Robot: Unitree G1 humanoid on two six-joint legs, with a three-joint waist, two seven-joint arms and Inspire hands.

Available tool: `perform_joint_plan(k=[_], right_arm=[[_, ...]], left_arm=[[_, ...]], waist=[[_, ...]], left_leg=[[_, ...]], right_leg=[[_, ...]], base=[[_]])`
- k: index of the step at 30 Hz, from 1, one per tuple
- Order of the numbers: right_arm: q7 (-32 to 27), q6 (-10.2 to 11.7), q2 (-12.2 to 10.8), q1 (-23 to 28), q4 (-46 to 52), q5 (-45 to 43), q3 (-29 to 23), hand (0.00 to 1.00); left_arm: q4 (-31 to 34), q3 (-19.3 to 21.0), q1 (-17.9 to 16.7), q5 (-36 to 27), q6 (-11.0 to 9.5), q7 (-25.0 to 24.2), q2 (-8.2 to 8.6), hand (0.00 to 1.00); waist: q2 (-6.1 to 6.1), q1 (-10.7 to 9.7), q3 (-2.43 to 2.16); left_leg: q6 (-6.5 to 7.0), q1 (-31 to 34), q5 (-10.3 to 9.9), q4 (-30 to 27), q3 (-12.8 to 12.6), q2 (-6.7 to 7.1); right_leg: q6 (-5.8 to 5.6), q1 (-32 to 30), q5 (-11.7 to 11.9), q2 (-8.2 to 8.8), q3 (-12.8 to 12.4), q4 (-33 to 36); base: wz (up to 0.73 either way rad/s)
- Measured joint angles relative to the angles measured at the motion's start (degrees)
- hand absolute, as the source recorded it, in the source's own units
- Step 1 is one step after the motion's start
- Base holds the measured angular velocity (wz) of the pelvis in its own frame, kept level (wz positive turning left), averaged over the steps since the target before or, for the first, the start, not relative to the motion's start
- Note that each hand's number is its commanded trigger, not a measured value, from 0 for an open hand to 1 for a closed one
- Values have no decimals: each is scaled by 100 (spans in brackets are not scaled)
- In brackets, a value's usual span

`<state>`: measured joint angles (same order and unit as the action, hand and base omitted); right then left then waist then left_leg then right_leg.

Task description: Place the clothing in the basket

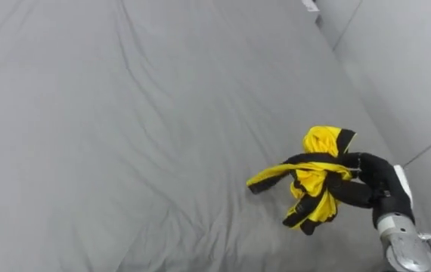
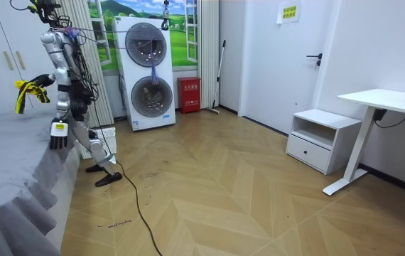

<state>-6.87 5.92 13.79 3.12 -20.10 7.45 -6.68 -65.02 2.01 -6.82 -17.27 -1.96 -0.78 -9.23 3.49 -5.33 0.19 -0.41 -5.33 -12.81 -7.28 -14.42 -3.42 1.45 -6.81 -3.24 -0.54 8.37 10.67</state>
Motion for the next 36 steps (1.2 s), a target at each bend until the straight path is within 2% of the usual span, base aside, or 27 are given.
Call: perform_joint_plan(k=[6, 8, 13, 14, 16, 18, 19, 21, 22, 23, 27, 28, 31, 33, 36], right_arm=[[-57, -117, 5, 150, 287, -2, -494, 100], [-46, -118, 3, 208, 282, 5, -606, 100], [-64, -246, -21, 333, 234, 232, -853, 100], [-73, -246, -21, 345, 193, 322, -889, 100], [-71, -248, -21, 378, 17, 493, -949, 100], [-94, -346, -18, 382, -171, 654, -1047, 100], [-150, -437, 0, 384, -218, 752, -1051, 100], [-216, -474, 44, 329, -274, 899, -1053, 100], [-264, -473, 84, 235, -385, 910, -1053, 100], [-322, -472, 140, 173, -477, 916, -1069, 100], [-503, -461, 273, 53, -664, 851, -1094, 100], [-501, -418, 313, 10, -793, 849, -1096, 100], [-508, -385, 343, -324, -1294, 1001, -1095, 100], [-521, -289, 345, -498, -1635, 1306, -1066, 100], [-706, -233, 360, -806, -2069, 1587, -899, 100]], left_arm=[[-1, 5, -129, 64, 387, 63, -37, 0], [-1, 8, -169, 68, 476, 64, -45, 0], [12, -3, -362, 69, 527, 98, -50, 0], [12, -10, -370, 70, 574, 143, -55, 0], [10, -29, -407, 64, 616, 181, -60, 0], [-4, -116, -411, 68, 626, 183, -83, 0], [-18, -125, -414, 51, 640, 179, -91, 0], [-17, -224, -400, 28, 665, 179, -91, 0], [-17, -275, -400, -36, 672, 180, -90, 0], [-17, -305, -394, -101, 683, 168, -90, 0], [-21, -400, -324, -123, 724, 119, -77, 0], [-26, -416, -281, -110, 732, 116, -76, 0], [-30, -475, -157, -128, 711, 119, -77, 0], [-41, -592, -108, -206, 679, 133, -78, 0], [-15, -787, 28, -349, 632, 134, -80, 0]], waist=[[-105, -263, 23], [-175, -306, 51], [-248, -499, 35], [-256, -611, 34], [-271, -708, 24], [-298, -713, 24], [-340, -714, 10], [-418, -720, -1], [-486, -789, -13], [-557, -869, -3], [-763, -911, 12], [-819, -931, 34], [-909, -930, 39], [-944, -844, 45], [-1021, -725, 48]], left_leg=[[-20, -146, -57, 2, -386, -26], [-34, -211, -119, -7, -532, -70], [-61, -212, -136, -13, -740, -91], [-61, -180, -136, -17, -743, -91], [-61, -145, -137, -17, -776, -92], [-61, -102, -137, -15, -870, -90], [-60, -28, -138, -16, -920, -83], [-54, 113, -141, -20, -1044, -65], [-43, 214, -148, -37, -1074, -55], [-41, 320, -147, -53, -1107, -37], [-39, 734, -147, -219, -1271, -8], [-38, 874, -146, -260, -1292, 2], [-33, 1214, -143, -331, -1362, 30], [-31, 1347, -142, -348, -1376, 46], [-12, 1580, -126, -361, -1374, 67]], right_leg=[[-12, -20, 19, -111, -344, 5], [-4, -28, 35, -184, -453, -3], [10, -100, 44, -256, -653, 37], [14, -133, 47, -255, -657, 37], [19, -174, 65, -264, -685, 25], [22, -257, 102, -285, -766, 29], [22, -361, 129, -305, -852, 45], [17, -575, 185, -333, -982, 79], [21, -728, 211, -336, -1021, 115], [26, -862, 228, -331, -1044, 153], [33, -1341, 234, -329, -1229, 355], [37, -1497, 233, -309, -1247, 435], [57, -1909, 241, -275, -1319, 593], [70, -2084, 251, -315, -1356, 656], [87, -2349, 269, -288, -1385, 757]], base=[[-34], [-29], [-22], [-13], [-11], [-24], [-36], [-38], [-25], [-31], [-22], [-7], [-8], [-7], [-2]])
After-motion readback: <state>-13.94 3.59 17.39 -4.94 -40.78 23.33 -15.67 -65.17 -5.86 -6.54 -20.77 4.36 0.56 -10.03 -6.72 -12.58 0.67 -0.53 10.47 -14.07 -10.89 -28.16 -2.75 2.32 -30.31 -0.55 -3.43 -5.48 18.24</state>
